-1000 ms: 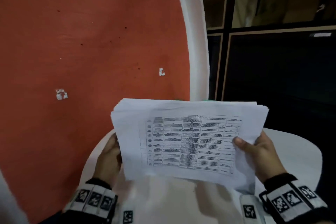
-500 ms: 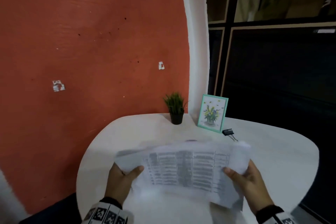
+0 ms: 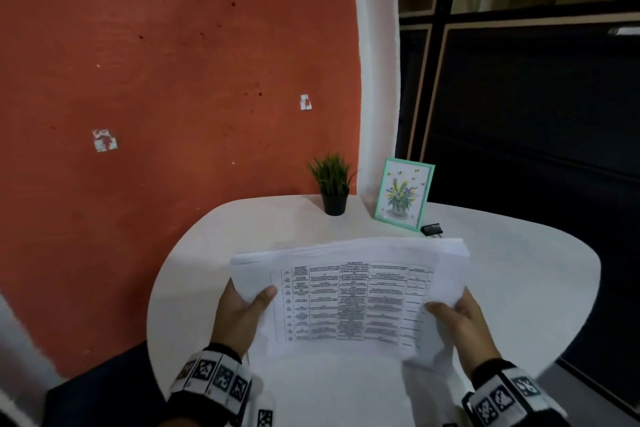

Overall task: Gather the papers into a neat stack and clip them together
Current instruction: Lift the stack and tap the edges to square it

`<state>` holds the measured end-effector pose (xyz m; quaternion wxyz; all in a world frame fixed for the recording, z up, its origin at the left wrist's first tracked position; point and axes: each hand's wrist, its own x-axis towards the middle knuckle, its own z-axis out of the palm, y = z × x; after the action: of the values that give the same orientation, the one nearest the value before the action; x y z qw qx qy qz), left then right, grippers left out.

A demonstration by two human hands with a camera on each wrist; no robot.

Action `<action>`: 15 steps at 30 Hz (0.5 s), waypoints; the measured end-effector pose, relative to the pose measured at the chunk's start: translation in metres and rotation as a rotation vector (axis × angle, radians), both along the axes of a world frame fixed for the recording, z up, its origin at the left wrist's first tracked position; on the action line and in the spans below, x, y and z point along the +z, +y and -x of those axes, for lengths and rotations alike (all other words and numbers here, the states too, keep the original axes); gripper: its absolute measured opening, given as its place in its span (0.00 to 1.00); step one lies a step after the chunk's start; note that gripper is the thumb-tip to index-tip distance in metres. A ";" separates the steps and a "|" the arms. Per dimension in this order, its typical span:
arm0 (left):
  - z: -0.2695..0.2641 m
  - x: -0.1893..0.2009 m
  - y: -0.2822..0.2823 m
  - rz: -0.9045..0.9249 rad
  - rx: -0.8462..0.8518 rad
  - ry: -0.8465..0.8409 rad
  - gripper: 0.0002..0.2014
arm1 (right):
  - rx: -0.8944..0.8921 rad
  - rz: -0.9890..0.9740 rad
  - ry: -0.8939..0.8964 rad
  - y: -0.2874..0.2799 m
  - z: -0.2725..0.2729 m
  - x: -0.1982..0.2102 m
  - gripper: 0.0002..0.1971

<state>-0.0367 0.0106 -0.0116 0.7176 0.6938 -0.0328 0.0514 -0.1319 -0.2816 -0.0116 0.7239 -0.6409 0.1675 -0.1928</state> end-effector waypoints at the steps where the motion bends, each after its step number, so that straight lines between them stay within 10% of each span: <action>1: 0.000 0.000 -0.002 -0.005 0.002 0.015 0.14 | -0.003 -0.003 0.011 0.002 -0.002 0.000 0.19; 15: 0.007 0.003 -0.013 -0.115 0.033 0.051 0.10 | -0.043 0.004 0.167 -0.009 -0.006 -0.023 0.18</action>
<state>-0.0436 -0.0021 -0.0087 0.6763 0.7353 -0.0062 0.0435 -0.1256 -0.2903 -0.0348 0.7019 -0.6523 0.2406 -0.1547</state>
